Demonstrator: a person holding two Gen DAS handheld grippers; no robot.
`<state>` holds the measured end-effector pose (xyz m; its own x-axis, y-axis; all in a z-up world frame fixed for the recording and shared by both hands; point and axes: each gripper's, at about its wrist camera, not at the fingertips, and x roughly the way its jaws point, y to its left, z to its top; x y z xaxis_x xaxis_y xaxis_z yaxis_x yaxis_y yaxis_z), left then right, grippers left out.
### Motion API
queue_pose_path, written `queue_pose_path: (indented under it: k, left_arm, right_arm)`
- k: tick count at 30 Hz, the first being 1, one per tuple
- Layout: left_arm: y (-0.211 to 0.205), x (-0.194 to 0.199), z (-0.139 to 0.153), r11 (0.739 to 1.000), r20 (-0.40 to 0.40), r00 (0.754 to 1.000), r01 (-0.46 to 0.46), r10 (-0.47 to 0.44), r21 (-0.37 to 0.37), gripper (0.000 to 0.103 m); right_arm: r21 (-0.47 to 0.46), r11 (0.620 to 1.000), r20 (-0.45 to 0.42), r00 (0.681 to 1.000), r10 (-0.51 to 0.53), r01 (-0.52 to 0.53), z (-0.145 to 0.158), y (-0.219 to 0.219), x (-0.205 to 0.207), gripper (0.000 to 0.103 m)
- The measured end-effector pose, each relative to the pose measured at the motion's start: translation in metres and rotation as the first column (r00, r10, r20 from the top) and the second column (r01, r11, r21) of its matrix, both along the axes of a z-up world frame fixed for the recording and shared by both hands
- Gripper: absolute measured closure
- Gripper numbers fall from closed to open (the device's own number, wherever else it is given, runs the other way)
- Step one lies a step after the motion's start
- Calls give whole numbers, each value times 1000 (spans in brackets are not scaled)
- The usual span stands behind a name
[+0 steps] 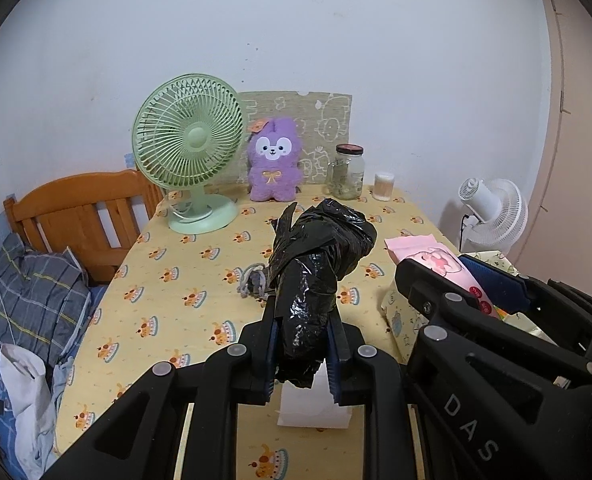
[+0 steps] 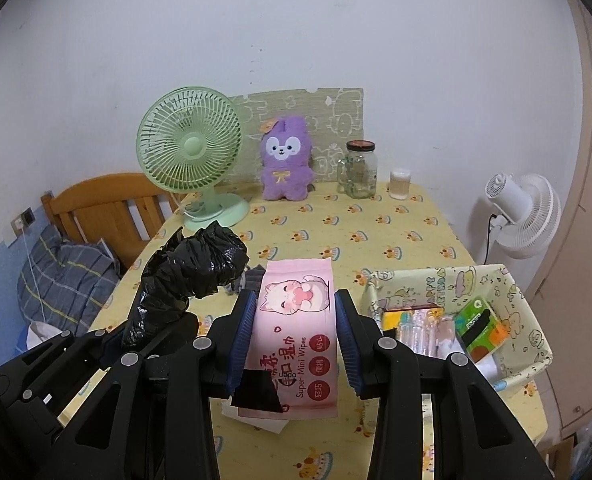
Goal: Organize soft objects
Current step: 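Lift the umbrella with the left tool while the right tool carries the wipes toward the gift box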
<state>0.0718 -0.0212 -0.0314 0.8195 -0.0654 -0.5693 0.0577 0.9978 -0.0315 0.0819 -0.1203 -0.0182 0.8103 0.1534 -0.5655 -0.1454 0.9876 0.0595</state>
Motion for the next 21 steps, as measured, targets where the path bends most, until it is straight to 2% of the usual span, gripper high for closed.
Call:
queue_pose_path:
  k: [21]
  left_arm:
    - [-40,9,2,999,7,999,36,-36,10,84]
  right_arm:
    - [-10,999,22,999,-32,33,4,-41,6,60]
